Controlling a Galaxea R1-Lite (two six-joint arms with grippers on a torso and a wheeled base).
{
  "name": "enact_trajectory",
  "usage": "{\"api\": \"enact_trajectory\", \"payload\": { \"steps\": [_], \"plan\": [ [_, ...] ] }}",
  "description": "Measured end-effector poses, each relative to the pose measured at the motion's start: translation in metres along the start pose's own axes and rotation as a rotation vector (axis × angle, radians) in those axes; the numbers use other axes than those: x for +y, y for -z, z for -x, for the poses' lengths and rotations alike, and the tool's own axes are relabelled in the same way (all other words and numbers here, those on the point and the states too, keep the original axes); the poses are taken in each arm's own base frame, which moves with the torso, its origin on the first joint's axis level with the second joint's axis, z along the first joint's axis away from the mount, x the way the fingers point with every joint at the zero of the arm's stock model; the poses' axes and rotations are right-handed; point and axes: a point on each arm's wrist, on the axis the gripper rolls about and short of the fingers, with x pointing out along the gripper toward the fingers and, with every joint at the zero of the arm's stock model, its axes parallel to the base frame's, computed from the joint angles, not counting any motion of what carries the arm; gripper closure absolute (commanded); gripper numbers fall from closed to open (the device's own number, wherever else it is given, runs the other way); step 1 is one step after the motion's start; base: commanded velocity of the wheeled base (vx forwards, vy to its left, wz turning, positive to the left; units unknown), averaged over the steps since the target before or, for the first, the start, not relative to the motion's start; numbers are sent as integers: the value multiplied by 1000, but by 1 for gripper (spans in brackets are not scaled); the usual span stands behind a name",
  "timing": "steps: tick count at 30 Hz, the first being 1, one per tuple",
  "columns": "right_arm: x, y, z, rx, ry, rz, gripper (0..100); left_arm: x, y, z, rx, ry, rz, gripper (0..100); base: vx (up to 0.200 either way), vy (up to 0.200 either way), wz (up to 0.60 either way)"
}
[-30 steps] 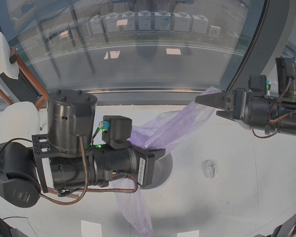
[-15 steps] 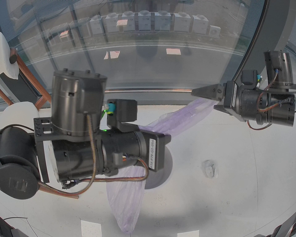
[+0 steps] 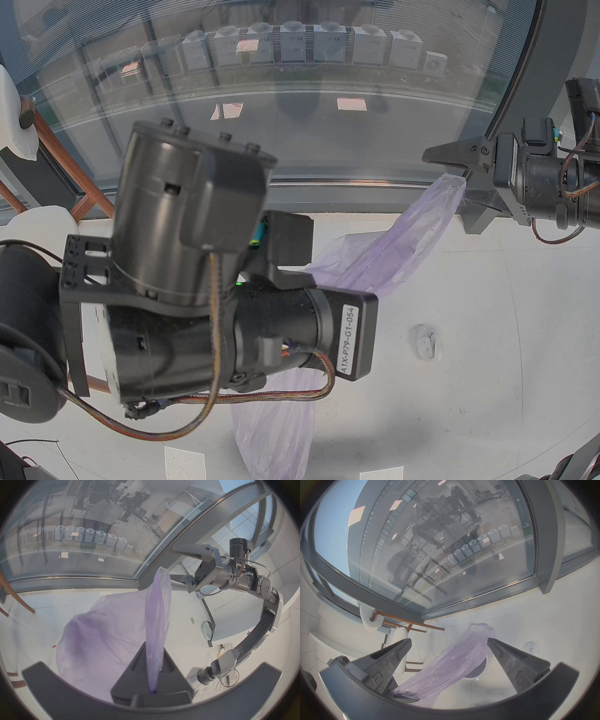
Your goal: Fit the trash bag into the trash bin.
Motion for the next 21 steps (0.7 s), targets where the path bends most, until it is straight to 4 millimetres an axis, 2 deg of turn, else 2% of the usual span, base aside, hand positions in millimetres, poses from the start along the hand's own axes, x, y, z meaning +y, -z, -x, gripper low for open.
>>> {"api": "enact_trajectory", "payload": {
  "steps": [5,9,14,21],
  "plan": [
    [-1,-2,2,-14,4,-1,0,0,-3,3,-16,-5,-20,100,0,0,0],
    [-2,-2,3,-18,4,-2,0,10,2,0,-2,-42,-83,100,0,0,0],
    [-3,0,5,-16,6,-2,0,40,4,-5,-1,-130,-199,100,0,0,0],
    [-5,5,8,-3,11,-2,0,92,-9,-14,-59,-278,-385,100,0,0,0]
  ]
}}
